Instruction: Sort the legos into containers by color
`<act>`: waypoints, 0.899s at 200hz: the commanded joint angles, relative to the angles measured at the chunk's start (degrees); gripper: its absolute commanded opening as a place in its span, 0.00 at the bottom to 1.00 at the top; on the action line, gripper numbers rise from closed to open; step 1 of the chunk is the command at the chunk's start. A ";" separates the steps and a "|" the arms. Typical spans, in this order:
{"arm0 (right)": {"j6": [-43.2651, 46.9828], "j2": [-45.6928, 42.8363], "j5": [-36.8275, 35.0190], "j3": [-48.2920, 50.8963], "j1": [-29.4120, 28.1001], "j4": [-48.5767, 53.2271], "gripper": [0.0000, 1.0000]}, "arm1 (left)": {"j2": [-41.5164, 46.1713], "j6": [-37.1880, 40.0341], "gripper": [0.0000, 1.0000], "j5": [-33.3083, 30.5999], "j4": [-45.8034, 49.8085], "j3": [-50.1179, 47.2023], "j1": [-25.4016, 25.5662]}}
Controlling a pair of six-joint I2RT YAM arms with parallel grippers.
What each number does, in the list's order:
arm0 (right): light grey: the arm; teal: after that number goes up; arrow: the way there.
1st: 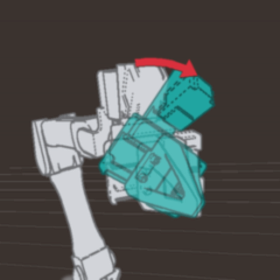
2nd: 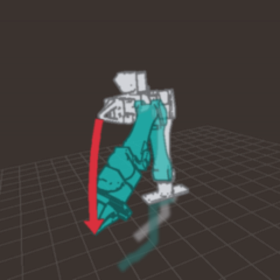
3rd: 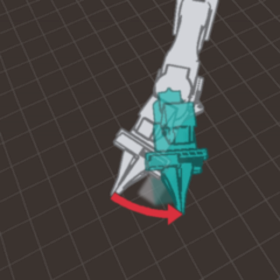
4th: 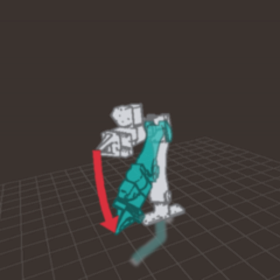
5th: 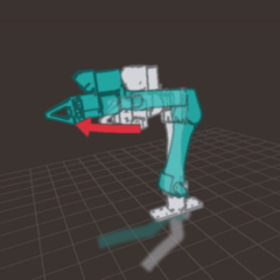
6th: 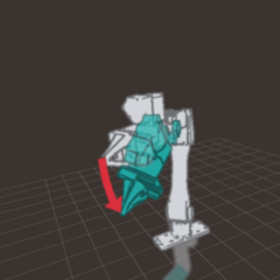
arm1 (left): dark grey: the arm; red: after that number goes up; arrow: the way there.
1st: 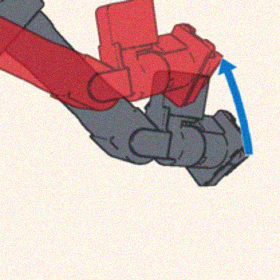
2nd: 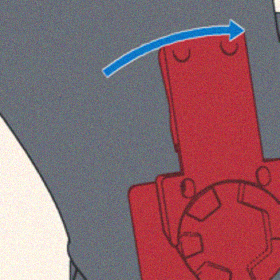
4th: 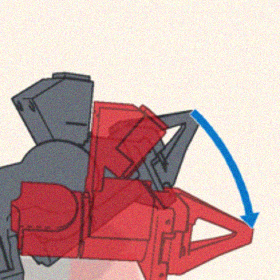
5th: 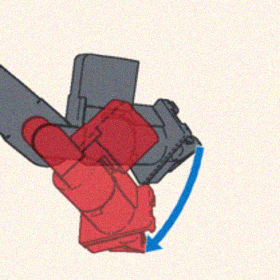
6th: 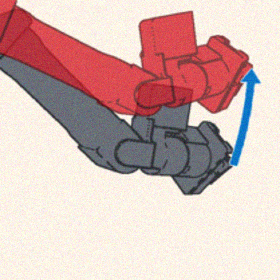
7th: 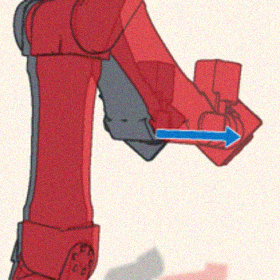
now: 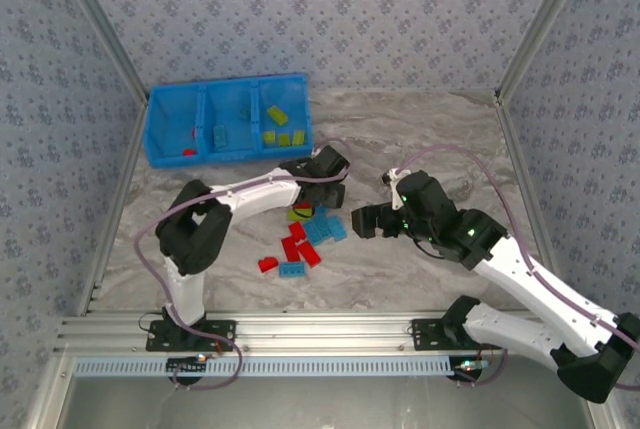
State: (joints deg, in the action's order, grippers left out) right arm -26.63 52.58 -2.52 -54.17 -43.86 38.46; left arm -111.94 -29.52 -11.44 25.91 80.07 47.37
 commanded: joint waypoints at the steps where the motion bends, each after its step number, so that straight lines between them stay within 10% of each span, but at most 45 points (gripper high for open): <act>1: -1.20 -2.02 -2.29 0.94 0.56 1.35 1.00 | -1.98 4.14 0.60 -0.92 2.23 2.45 -0.05; 180: -2.08 -2.99 -0.18 1.63 2.39 2.25 1.00 | -2.80 4.11 0.32 4.18 0.80 1.73 0.82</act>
State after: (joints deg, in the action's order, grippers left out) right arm -28.14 50.39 -3.68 -52.73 -41.85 39.31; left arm -118.28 -24.25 -8.51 25.76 82.24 48.01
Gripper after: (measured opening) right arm 0.999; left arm 0.344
